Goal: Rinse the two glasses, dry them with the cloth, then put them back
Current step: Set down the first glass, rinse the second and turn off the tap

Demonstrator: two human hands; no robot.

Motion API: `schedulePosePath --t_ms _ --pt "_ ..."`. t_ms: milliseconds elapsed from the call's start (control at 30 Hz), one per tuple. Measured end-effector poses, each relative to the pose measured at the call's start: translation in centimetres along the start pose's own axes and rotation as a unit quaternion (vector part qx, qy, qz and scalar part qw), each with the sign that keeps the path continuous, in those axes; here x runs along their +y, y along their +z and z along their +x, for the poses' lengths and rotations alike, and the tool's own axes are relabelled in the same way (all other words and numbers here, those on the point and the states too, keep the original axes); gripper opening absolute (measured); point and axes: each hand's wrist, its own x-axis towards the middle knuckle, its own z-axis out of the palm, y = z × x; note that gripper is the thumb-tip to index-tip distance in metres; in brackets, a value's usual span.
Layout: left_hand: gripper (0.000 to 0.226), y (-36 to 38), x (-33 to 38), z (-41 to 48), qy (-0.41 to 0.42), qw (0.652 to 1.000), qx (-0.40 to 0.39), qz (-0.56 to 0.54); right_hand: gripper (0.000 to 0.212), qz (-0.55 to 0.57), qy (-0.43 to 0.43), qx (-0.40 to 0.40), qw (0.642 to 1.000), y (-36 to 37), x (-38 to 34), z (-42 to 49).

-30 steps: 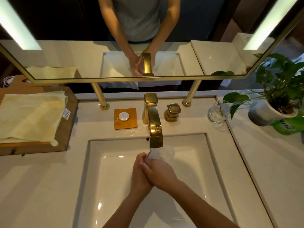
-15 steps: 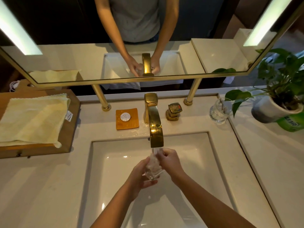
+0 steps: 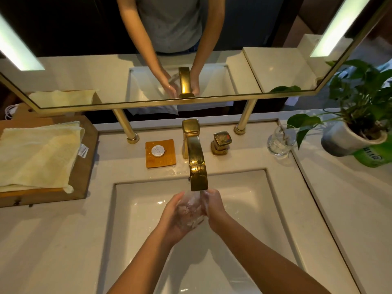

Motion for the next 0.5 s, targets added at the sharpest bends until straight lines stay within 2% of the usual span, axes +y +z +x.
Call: schedulePosePath --t_ms 67,167,200,300,367,400,500 --pt "0.033 0.8 0.1 0.1 -0.004 0.999 0.014 -0.048 0.023 0.056 0.043 0.024 0.997 0.5 0.3 -0.1" --pt "0.023 0.9 -0.5 0.8 -0.009 0.997 0.035 -0.074 0.026 0.033 0.011 0.019 0.999 0.6 0.9 -0.3" --pt "0.022 0.9 -0.7 0.9 -0.006 0.996 0.052 -0.076 0.035 0.019 -0.002 -0.013 1.0 0.4 1.2 -0.6" --pt "0.025 0.9 -0.4 0.6 -0.022 0.994 0.094 -0.052 0.082 -0.046 -0.018 -0.143 0.989 -0.6 2.1 -1.7" --pt "0.029 0.5 -0.1 0.7 -0.03 0.996 0.086 -0.023 0.095 -0.057 -0.012 -0.169 0.984 -1.3 2.5 -1.7" --pt "0.034 0.2 0.0 0.8 -0.037 0.997 0.068 -0.01 0.089 -0.044 -0.012 -0.158 0.986 -1.7 2.4 -1.5" --pt "0.055 -0.4 0.1 0.5 -0.038 0.998 -0.046 -0.03 0.032 0.047 0.003 -0.09 0.995 -2.3 1.0 -0.7"
